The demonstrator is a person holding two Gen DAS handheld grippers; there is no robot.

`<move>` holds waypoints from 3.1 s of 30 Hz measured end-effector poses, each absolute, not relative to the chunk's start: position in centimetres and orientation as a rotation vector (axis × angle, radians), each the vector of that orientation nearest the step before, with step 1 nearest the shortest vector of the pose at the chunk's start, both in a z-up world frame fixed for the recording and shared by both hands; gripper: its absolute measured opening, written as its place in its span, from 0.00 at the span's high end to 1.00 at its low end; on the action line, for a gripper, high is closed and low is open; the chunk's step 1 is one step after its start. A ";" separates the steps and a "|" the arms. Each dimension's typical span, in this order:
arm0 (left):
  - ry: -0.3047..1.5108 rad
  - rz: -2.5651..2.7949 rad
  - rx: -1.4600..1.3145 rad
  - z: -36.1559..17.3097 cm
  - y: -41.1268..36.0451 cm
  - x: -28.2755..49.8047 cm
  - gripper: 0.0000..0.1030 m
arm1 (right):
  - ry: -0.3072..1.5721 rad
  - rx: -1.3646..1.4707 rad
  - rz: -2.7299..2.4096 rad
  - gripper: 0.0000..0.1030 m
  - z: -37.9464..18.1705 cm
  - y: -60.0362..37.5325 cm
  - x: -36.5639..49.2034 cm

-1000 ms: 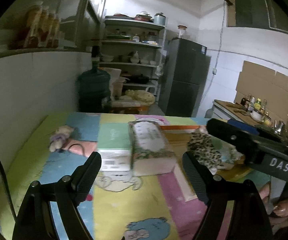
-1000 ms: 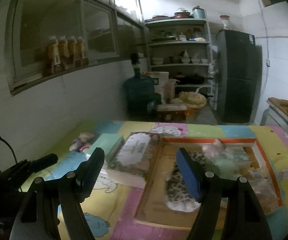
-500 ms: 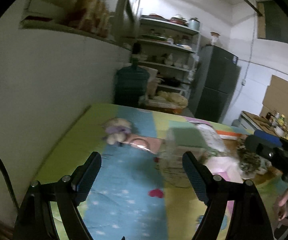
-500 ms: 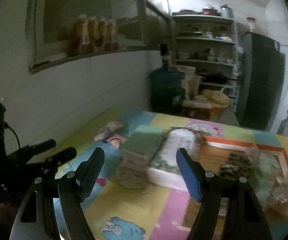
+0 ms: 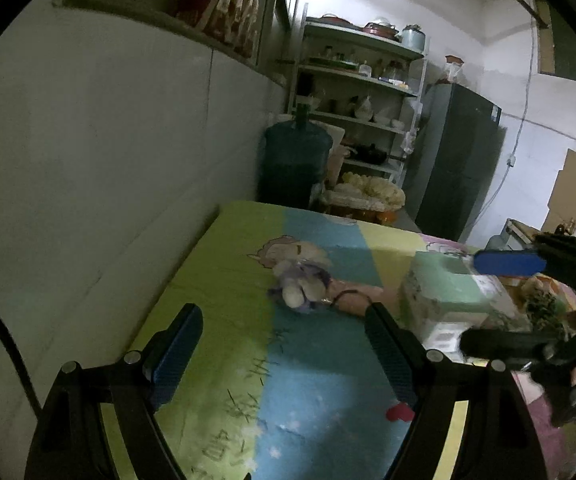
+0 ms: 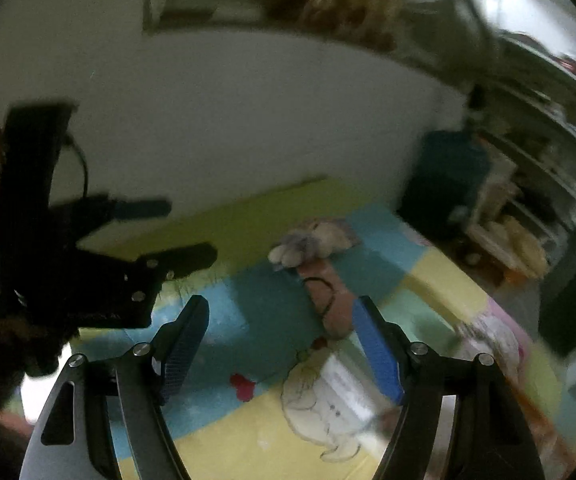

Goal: Organize soft objects
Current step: 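Grasp the cream teddy bear with the left tool while the right tool grasps the pink bag, then carry the teddy bear and pink bag over the cardboard box with both tools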

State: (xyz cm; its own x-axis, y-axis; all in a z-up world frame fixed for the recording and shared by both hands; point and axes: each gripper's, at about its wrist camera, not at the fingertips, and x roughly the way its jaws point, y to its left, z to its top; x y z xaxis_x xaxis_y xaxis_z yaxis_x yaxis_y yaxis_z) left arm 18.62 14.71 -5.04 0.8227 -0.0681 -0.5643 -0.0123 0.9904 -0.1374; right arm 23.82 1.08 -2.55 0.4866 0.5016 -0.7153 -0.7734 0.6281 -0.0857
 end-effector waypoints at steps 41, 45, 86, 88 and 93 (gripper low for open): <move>0.814 -0.129 -0.208 -9.7 16.0 31.5 0.58 | 1.068 -0.696 0.858 0.27 -10.6 8.1 35.3; 0.783 -0.125 -0.227 -9.3 16.7 30.7 0.58 | 1.104 -0.729 0.848 0.27 -11.5 9.0 36.2; 0.551 -0.044 -0.218 -3.2 17.3 22.8 0.58 | 1.080 -0.570 0.909 0.64 -7.4 8.1 31.0; 0.541 -0.046 -0.217 -2.9 17.4 22.2 0.58 | 1.073 -0.555 0.913 0.64 -6.9 7.8 30.2; 0.514 -0.052 -0.217 -1.9 17.3 20.7 0.58 | 1.043 -0.511 0.917 0.64 -5.5 7.0 28.3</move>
